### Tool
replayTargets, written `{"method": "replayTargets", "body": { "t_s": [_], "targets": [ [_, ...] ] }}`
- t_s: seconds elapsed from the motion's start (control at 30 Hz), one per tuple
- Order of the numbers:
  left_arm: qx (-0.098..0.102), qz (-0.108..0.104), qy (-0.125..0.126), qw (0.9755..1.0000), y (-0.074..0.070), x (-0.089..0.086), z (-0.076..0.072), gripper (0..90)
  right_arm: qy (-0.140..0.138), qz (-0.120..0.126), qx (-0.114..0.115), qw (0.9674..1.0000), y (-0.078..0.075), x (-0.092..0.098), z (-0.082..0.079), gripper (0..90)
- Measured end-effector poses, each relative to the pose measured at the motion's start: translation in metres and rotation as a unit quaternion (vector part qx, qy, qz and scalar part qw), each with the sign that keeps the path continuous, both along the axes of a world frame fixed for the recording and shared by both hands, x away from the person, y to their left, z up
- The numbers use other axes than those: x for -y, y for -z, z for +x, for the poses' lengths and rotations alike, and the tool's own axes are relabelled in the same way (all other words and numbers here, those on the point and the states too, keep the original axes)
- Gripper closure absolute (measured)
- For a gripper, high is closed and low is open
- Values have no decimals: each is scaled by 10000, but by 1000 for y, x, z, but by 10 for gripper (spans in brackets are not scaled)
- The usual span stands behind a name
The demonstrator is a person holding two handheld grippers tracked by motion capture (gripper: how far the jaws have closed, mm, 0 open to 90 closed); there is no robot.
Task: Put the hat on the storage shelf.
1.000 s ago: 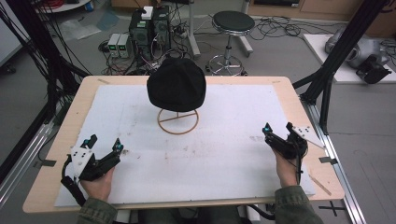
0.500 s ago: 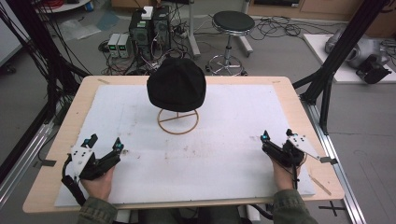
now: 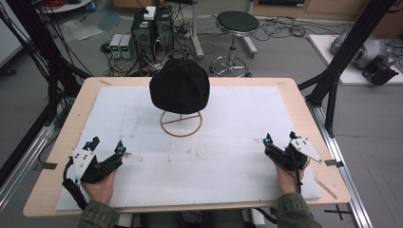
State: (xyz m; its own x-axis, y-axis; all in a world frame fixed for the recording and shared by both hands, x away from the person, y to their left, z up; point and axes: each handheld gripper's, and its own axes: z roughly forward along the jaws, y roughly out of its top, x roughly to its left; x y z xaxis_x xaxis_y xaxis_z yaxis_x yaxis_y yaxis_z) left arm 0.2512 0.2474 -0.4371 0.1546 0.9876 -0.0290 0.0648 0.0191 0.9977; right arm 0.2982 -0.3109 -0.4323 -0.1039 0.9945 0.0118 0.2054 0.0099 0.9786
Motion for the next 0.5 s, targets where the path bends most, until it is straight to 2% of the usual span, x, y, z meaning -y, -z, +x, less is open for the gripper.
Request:
{"method": "replayTargets", "body": {
  "t_s": [0.33, 0.5],
  "targets": [
    [-25, 7, 6, 10000, 0, 0, 0, 191, 9, 76, -65, 9999, 2, 2, -1, 134],
    [-39, 26, 19, 10000, 0, 0, 0, 191, -44, 20, -123, 9999, 3, 1, 1, 138]
  ]
}}
